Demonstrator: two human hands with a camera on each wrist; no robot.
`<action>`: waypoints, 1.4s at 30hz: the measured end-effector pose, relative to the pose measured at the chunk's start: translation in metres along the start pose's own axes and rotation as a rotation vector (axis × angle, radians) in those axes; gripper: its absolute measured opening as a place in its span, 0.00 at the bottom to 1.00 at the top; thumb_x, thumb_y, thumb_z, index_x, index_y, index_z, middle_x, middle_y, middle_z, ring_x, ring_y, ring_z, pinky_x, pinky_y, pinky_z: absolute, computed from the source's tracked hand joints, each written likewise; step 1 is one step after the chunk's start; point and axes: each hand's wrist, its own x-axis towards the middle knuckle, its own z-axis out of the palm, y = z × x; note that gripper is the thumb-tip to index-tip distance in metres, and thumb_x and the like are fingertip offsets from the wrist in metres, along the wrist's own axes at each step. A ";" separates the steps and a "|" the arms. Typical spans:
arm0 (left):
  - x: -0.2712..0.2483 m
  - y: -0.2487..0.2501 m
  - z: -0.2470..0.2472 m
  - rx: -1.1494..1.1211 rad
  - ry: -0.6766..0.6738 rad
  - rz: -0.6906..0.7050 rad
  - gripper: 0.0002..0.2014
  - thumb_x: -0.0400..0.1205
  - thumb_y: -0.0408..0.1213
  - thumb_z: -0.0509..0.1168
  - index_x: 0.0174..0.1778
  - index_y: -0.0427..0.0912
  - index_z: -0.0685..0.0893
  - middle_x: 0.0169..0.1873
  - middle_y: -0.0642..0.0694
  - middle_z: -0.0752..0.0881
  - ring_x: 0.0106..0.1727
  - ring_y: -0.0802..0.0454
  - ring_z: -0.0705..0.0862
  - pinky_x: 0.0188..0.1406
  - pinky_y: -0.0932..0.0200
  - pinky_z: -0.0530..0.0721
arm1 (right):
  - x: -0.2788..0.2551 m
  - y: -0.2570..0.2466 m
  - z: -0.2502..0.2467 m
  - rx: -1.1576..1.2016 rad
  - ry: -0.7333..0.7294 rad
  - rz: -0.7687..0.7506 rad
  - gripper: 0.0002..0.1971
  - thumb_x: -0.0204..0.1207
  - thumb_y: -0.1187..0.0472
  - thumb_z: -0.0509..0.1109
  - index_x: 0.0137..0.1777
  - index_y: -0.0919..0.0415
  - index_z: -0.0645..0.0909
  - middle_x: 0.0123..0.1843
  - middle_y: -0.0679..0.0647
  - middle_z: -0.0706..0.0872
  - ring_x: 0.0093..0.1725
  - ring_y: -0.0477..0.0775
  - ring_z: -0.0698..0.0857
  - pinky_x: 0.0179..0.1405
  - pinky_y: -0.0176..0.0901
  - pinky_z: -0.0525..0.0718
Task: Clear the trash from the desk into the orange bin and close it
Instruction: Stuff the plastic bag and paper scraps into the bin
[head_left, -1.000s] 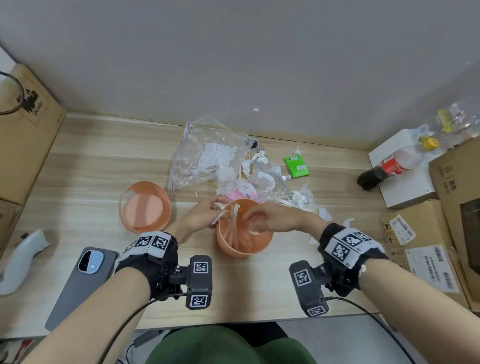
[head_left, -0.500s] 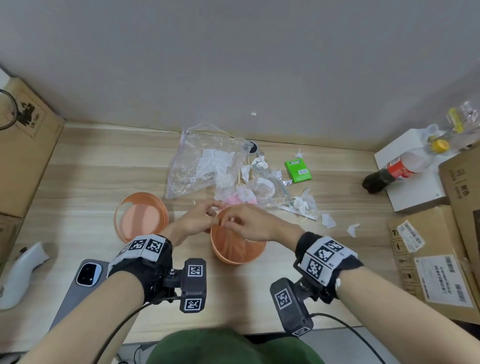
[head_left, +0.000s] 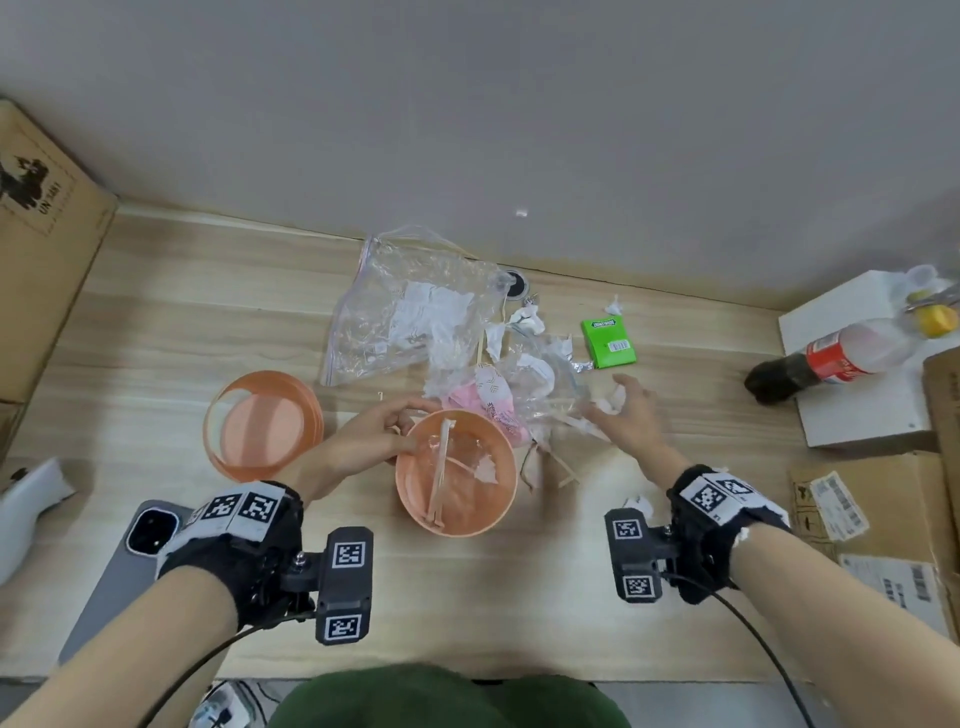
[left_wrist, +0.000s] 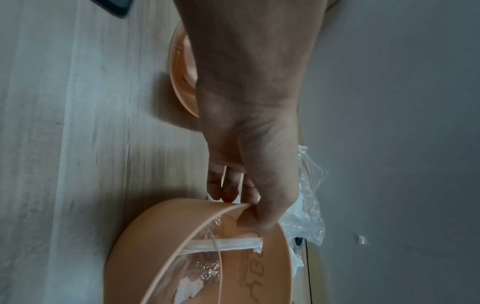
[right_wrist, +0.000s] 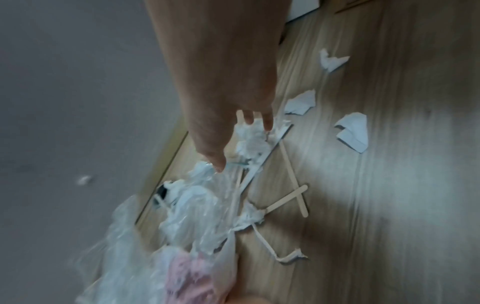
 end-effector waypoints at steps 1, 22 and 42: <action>-0.003 0.001 -0.001 -0.016 0.006 -0.011 0.23 0.71 0.34 0.71 0.61 0.59 0.85 0.41 0.44 0.77 0.47 0.52 0.82 0.51 0.58 0.80 | 0.006 0.009 0.002 -0.025 -0.011 0.046 0.40 0.68 0.50 0.78 0.78 0.55 0.64 0.75 0.62 0.66 0.74 0.61 0.68 0.73 0.53 0.70; -0.008 0.002 -0.001 -0.022 0.064 -0.091 0.27 0.66 0.40 0.67 0.64 0.58 0.82 0.48 0.45 0.81 0.50 0.51 0.84 0.49 0.61 0.81 | -0.062 -0.101 0.002 0.192 -0.551 -0.521 0.16 0.69 0.68 0.78 0.53 0.53 0.81 0.44 0.45 0.84 0.36 0.39 0.82 0.38 0.27 0.80; -0.028 -0.010 -0.008 -0.070 0.130 -0.096 0.24 0.73 0.37 0.71 0.65 0.59 0.83 0.49 0.42 0.80 0.49 0.52 0.84 0.51 0.60 0.84 | 0.015 -0.082 0.071 -0.342 -0.256 -0.140 0.60 0.59 0.38 0.80 0.83 0.50 0.44 0.85 0.62 0.47 0.84 0.65 0.46 0.80 0.66 0.52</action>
